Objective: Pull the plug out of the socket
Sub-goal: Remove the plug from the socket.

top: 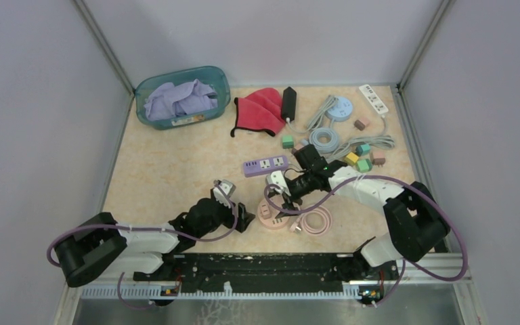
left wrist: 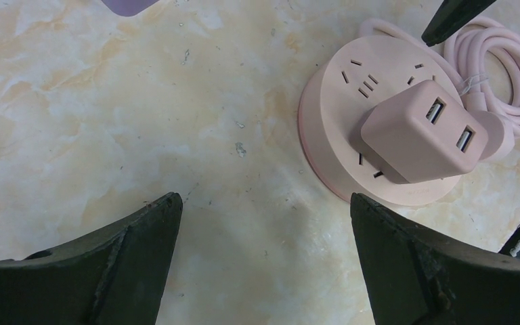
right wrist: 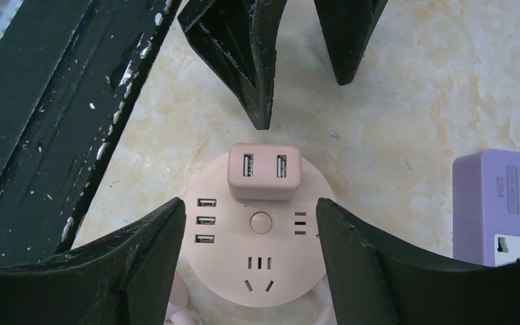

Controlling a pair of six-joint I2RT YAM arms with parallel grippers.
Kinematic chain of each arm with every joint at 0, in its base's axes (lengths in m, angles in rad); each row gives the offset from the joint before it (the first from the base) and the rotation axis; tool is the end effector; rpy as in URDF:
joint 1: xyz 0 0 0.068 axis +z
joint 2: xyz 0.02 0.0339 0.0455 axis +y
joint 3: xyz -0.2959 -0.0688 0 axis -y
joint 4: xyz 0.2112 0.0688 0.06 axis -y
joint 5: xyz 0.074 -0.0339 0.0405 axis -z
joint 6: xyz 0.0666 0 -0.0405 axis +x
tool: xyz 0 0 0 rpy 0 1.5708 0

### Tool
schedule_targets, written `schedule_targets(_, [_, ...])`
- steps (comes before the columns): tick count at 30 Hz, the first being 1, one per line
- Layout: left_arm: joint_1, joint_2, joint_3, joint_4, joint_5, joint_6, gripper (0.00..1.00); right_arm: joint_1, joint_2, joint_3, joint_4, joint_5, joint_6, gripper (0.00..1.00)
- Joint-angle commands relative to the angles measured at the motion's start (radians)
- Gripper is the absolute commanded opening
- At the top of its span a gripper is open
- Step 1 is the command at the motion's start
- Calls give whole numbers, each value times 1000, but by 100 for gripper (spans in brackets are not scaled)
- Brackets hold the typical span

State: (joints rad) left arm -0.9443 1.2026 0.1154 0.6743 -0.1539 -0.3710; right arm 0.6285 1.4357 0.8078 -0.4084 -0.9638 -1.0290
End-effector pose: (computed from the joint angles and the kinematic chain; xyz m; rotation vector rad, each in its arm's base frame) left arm 0.1214 -0.1503 0.1744 0.4791 1.9899 -0.6920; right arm 0.1647 0.1873 0.2348 -1.8748 1.2821 1.0300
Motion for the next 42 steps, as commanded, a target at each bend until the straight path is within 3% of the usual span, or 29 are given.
schedule_targets(1, [7,-12,-10,13,-22,-14,98,19,5,54,2,-19,-21,71])
schedule_targets(42, [16,-65,-53,20,-85,-4,100,60,5,70,-61,10,-84,72])
